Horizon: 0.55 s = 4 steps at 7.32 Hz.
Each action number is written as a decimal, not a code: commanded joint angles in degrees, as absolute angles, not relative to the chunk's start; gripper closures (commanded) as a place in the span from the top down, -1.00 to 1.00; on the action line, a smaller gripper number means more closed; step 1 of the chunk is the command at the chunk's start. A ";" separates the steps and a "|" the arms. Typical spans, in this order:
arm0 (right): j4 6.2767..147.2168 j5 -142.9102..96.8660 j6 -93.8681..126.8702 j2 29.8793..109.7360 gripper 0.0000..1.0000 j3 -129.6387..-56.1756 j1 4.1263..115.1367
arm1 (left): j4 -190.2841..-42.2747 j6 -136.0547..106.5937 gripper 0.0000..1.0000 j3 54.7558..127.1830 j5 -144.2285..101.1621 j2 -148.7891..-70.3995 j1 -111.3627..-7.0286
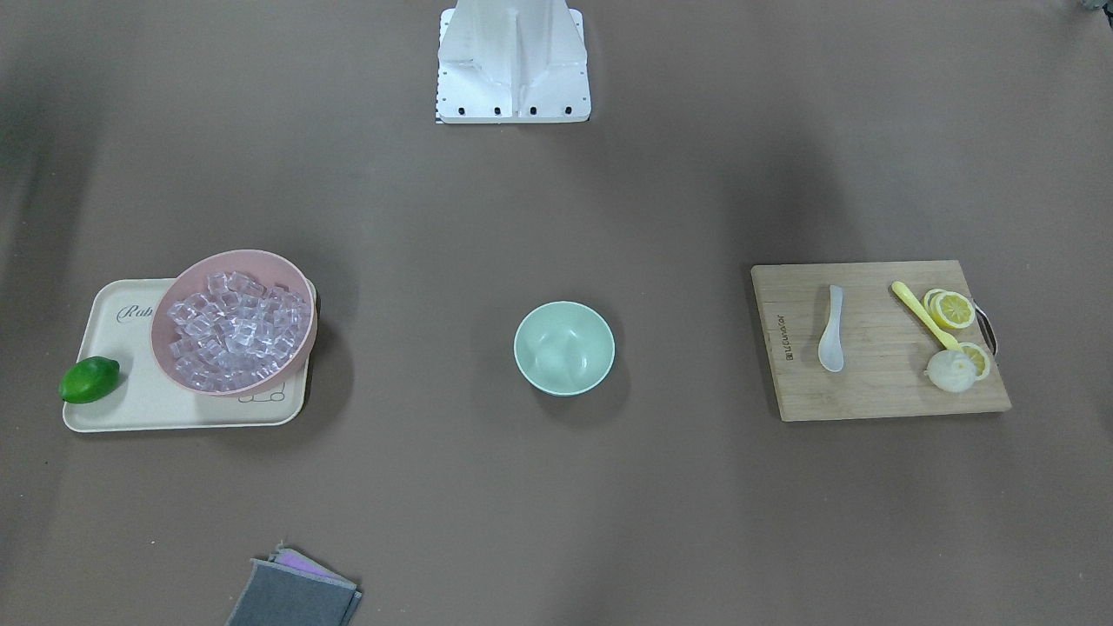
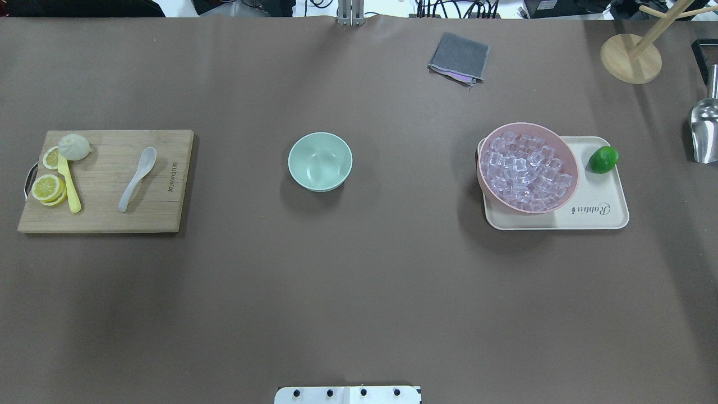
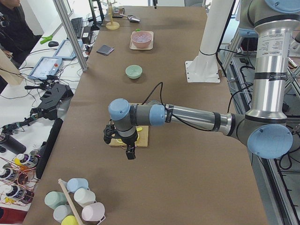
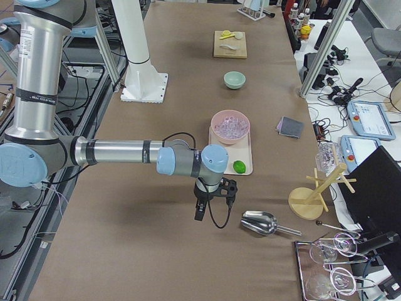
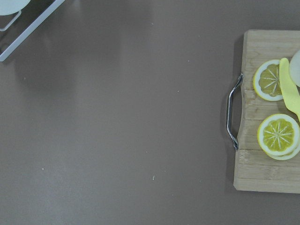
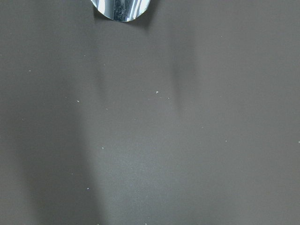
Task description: Put spoon and ice into bowl
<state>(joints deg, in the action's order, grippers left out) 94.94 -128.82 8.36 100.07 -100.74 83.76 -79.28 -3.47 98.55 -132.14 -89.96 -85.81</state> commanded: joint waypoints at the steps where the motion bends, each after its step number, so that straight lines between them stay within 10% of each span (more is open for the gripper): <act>1: 94.92 -128.85 8.26 100.11 1.00 -100.81 83.76 | -79.19 -3.52 0.95 98.70 -132.19 -89.91 -85.78; 4: 94.92 -128.85 8.26 100.02 1.00 -100.90 83.76 | -79.01 -3.52 0.95 98.53 -132.19 -89.73 -85.69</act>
<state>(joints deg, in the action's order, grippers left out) 94.92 -128.85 8.27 100.09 -100.92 83.76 -79.04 -3.52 98.64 -132.15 -89.58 -85.75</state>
